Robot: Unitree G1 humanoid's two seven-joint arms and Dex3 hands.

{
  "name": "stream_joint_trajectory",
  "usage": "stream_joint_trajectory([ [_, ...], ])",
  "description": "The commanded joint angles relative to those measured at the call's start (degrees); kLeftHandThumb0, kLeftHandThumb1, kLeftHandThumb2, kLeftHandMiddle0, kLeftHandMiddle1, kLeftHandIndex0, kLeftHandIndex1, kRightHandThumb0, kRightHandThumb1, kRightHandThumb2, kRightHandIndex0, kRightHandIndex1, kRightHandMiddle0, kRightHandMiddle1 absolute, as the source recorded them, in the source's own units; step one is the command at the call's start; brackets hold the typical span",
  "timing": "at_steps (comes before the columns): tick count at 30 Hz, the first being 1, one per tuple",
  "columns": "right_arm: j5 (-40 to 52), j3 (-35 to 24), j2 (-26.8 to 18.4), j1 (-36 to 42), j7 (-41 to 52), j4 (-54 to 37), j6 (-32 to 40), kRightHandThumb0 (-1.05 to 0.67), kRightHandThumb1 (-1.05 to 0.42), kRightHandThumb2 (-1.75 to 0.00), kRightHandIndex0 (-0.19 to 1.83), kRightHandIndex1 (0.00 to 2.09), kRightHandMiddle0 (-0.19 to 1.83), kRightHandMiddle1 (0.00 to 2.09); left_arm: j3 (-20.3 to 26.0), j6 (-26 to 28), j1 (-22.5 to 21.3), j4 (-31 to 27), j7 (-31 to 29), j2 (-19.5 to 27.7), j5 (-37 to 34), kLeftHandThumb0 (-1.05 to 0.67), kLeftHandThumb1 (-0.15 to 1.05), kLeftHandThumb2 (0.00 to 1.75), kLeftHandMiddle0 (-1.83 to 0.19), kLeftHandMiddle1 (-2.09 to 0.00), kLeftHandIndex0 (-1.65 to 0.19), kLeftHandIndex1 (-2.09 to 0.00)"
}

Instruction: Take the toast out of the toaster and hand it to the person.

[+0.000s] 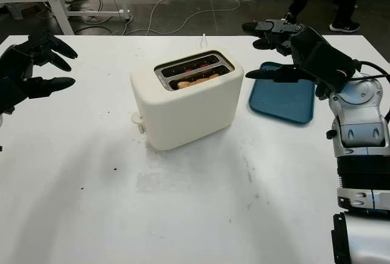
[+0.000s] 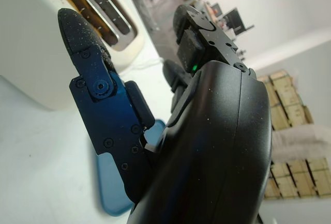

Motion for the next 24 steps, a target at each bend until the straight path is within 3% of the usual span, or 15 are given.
stream_joint_trajectory([
  [1, 0.2, -0.3, -0.2, 0.0, 0.1, -0.4, 0.1, -0.67, -0.72, 0.0, 0.01, 0.81, 0.44, 0.0, 0.3, 0.3, 0.3, -0.4, 0.0, 0.1, -0.3, -1.05, 0.92, 0.11, -0.22, -1.52, -0.19, -1.42],
  [24, 0.1, -0.1, 0.0, -0.3, -0.2, -0.7, 0.6, -0.67, -0.71, 0.0, 0.01, 0.82, 0.45, 0.0, 0.4, 0.3, 0.1, -0.4, -0.1, 0.1, -0.6, -1.05, 0.92, 0.11, -0.22, -1.52, -0.21, -1.41],
])
